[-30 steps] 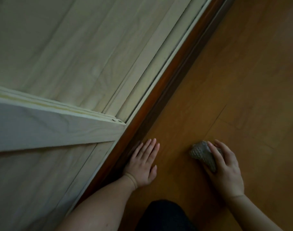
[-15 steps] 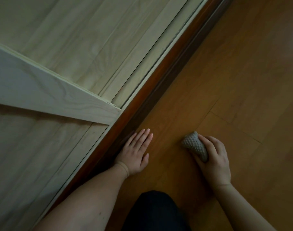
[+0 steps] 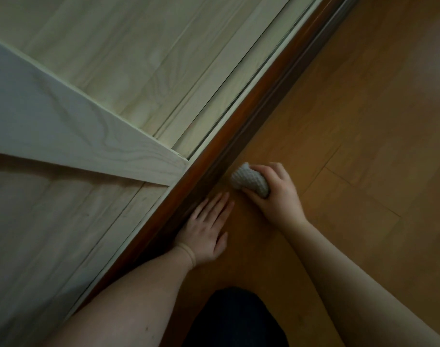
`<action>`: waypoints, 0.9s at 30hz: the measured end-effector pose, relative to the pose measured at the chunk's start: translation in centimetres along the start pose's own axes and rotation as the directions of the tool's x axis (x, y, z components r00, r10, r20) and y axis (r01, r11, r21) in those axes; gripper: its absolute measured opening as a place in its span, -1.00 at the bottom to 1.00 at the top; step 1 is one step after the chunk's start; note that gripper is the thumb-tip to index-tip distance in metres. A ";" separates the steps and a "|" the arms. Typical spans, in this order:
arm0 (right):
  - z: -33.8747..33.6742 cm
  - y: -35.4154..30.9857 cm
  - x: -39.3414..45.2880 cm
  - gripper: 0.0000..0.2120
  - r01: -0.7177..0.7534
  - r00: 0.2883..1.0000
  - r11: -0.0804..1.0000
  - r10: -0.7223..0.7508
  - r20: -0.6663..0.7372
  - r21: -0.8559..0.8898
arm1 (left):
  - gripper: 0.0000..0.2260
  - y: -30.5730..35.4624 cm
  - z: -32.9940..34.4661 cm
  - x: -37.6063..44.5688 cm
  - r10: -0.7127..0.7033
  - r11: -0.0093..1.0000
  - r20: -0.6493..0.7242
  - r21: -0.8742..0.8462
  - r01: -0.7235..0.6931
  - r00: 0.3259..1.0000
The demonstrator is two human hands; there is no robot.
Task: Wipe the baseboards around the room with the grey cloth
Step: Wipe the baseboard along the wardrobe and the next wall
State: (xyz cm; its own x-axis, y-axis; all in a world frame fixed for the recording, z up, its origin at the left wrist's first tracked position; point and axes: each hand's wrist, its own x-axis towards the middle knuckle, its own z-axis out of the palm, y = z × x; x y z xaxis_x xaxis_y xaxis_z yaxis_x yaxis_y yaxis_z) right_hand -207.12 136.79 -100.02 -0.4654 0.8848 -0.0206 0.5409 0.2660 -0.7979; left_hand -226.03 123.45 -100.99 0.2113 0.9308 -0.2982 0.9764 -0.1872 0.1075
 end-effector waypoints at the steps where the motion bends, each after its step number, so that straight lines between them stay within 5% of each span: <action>1: 0.6 -0.4 0.7 -0.54 0.028 1.000 1.000 -0.028 0.009 -0.011 | -0.32 0.0 0.0 -0.1 0.001 1.000 -0.003 0.002 -0.001 1.000; 13: -0.8 1.0 5.2 -0.58 0.215 0.973 0.971 -0.203 0.111 -0.105 | -0.35 0.0 0.4 0.0 0.026 0.997 -0.030 -0.068 -0.028 0.999; 19: -6.0 3.1 10.9 -0.56 -0.016 0.999 0.990 0.021 0.034 -0.141 | -0.36 -0.2 0.4 0.2 0.013 0.999 -0.017 -0.046 -0.014 1.000; 24: -7.7 3.1 13.4 -0.54 0.007 0.992 0.976 0.021 0.127 -0.220 | -0.35 -0.5 0.6 -0.1 0.002 0.999 -0.007 -0.051 -0.003 1.000; 27: -9.5 3.7 14.8 -0.55 -0.092 0.995 0.975 0.099 0.025 -0.202 | -0.34 -0.3 0.5 0.1 -0.007 0.999 -0.015 -0.036 0.006 1.000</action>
State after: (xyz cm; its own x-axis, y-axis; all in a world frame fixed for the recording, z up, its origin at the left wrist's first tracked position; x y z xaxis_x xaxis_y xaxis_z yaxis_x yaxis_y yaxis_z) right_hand -205.37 154.44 -97.55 -0.4266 0.8972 -0.1144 0.7120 0.2551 -0.6542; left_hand -226.33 123.40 -101.53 0.2041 0.9366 -0.2847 0.9755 -0.1701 0.1398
